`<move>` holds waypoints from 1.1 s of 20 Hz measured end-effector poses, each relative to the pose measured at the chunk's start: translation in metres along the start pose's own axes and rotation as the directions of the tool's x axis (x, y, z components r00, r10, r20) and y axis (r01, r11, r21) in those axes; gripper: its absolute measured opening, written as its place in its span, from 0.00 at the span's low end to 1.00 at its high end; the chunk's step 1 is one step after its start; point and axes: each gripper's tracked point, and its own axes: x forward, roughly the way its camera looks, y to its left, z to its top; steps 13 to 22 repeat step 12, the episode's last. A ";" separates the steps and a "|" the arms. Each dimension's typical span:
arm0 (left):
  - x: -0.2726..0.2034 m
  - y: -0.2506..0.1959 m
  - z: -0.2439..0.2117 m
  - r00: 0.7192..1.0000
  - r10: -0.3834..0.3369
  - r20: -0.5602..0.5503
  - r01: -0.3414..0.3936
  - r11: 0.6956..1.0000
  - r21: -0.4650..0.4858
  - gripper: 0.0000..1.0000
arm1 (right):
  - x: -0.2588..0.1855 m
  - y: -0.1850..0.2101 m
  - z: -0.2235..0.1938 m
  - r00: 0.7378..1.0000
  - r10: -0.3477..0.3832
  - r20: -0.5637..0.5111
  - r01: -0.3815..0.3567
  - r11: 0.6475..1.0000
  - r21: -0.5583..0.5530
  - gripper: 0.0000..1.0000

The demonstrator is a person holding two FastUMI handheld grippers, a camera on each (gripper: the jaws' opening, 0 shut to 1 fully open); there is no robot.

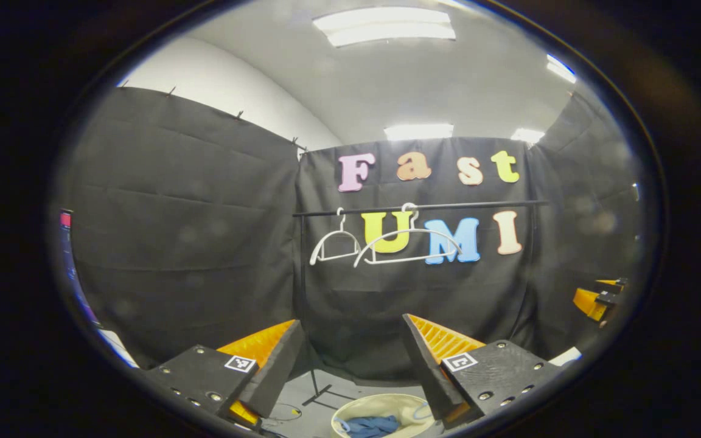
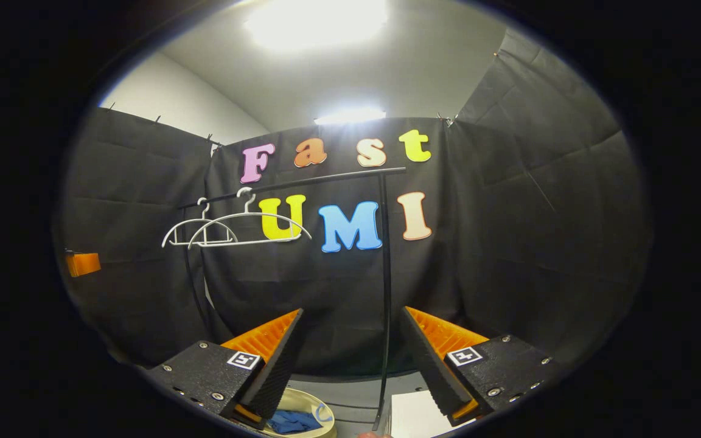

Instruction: Grasp the clothes on the hanger with both hands and then place them into the laundry hamper below.

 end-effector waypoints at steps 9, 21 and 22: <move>0.010 -0.055 -0.006 0.999 -0.041 -0.012 0.041 0.999 -0.019 0.94 | -0.002 -0.048 -0.013 0.999 -0.043 -0.028 0.043 0.999 0.016 0.95; 0.012 -0.072 -0.006 0.998 -0.055 -0.009 0.055 0.998 -0.037 0.96 | -0.003 -0.066 -0.015 0.997 -0.064 -0.033 0.064 0.998 0.023 0.95; 0.012 -0.072 -0.006 0.998 -0.055 -0.009 0.055 0.998 -0.037 0.96 | -0.003 -0.066 -0.015 0.997 -0.064 -0.033 0.064 0.998 0.023 0.95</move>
